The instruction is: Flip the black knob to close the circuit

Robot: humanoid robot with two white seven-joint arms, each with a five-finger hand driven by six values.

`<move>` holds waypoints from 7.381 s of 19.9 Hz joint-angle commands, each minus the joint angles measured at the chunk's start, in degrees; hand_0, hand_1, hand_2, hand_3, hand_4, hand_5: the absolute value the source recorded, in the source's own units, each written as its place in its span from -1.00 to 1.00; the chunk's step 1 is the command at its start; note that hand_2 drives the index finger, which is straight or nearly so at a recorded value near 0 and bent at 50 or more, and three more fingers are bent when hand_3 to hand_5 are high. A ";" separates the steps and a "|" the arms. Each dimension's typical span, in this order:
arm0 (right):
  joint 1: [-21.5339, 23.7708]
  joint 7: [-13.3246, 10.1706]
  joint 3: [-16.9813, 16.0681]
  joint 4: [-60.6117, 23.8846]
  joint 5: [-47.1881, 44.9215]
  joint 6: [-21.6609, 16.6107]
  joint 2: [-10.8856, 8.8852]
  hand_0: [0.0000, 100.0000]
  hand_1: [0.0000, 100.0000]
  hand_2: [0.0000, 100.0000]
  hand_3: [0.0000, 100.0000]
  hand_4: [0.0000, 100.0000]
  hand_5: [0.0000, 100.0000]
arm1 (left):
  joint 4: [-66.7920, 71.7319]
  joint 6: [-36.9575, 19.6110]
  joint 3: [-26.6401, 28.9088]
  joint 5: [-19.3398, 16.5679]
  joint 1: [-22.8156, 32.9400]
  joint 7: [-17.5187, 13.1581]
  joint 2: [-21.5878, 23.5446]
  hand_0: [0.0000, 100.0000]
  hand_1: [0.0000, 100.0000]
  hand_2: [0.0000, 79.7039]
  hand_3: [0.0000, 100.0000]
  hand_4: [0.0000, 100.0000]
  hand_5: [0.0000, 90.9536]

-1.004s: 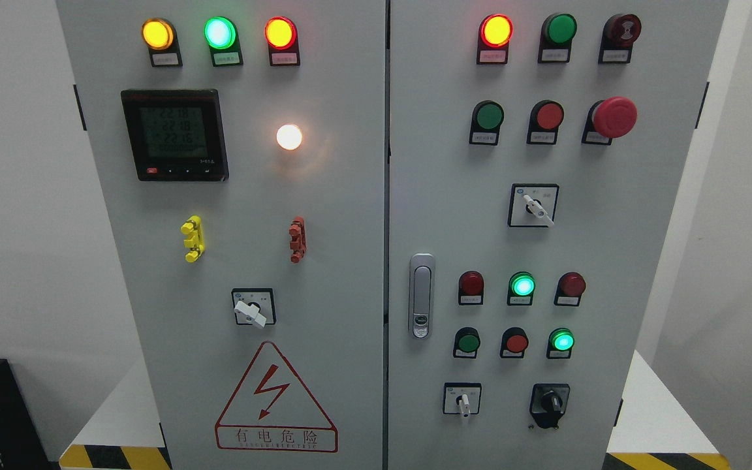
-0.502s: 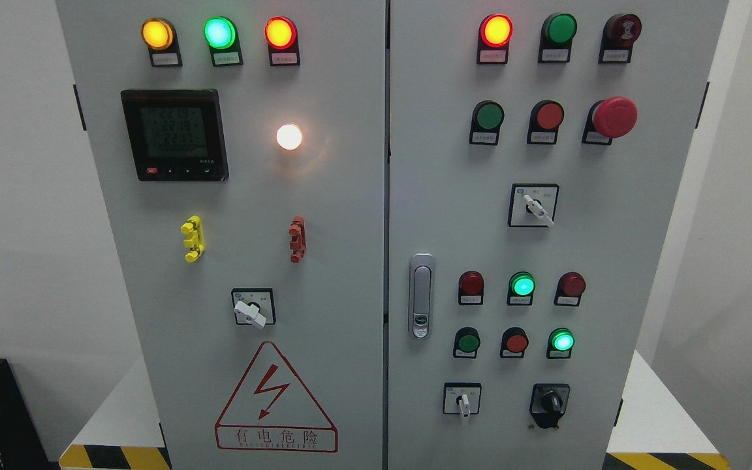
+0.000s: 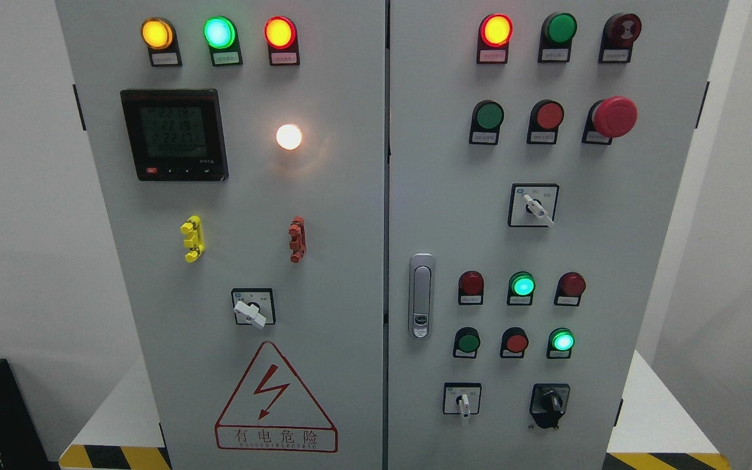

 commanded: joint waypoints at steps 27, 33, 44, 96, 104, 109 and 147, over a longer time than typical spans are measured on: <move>-15.24 8.12 -4.49 -13.07 17.96 9.70 0.90 -1.00 -0.96 0.57 0.89 0.57 0.63 | 1.23 -0.04 -1.23 -1.23 0.00 -0.04 0.00 -0.76 0.11 -1.00 -1.00 -1.00 -1.00; -17.96 8.21 -5.38 -10.96 19.37 9.78 0.90 -1.00 -0.95 0.57 0.89 0.57 0.64 | 1.23 0.05 -1.23 -1.23 0.00 -0.04 0.00 -0.76 0.11 -1.00 -1.00 -1.00 -1.00; -20.42 7.95 -8.01 -9.11 23.77 9.61 0.99 -1.00 -0.94 0.57 0.89 0.58 0.64 | 1.23 -0.04 -1.23 -1.23 0.00 0.05 0.00 -0.76 0.11 -1.00 -1.00 -1.00 -1.00; -23.33 6.80 -12.23 -7.35 25.79 8.29 1.08 -1.00 -0.87 0.54 0.87 0.56 0.61 | 1.23 -0.04 -1.23 -1.23 0.00 -0.04 0.00 -0.76 0.11 -1.00 -1.00 -1.00 -1.00; -23.68 6.80 -12.32 -7.61 25.53 8.29 1.08 -1.00 -0.87 0.54 0.87 0.56 0.61 | 1.23 0.05 -1.23 -1.23 0.00 -0.04 0.00 -0.76 0.11 -1.00 -1.00 -1.00 -1.00; -23.77 6.81 -12.32 -7.70 25.44 8.29 1.08 -1.00 -0.87 0.54 0.87 0.56 0.60 | 1.23 -0.04 -1.23 -1.23 0.00 0.05 0.00 -0.76 0.11 -1.00 -1.00 -1.00 -1.00; -20.96 6.63 -7.93 -9.37 24.39 5.13 1.17 -1.00 -0.87 0.54 0.86 0.56 0.59 | 1.23 -0.04 -1.23 -1.23 0.00 0.05 0.00 -0.76 0.11 -1.00 -1.00 -1.00 -1.00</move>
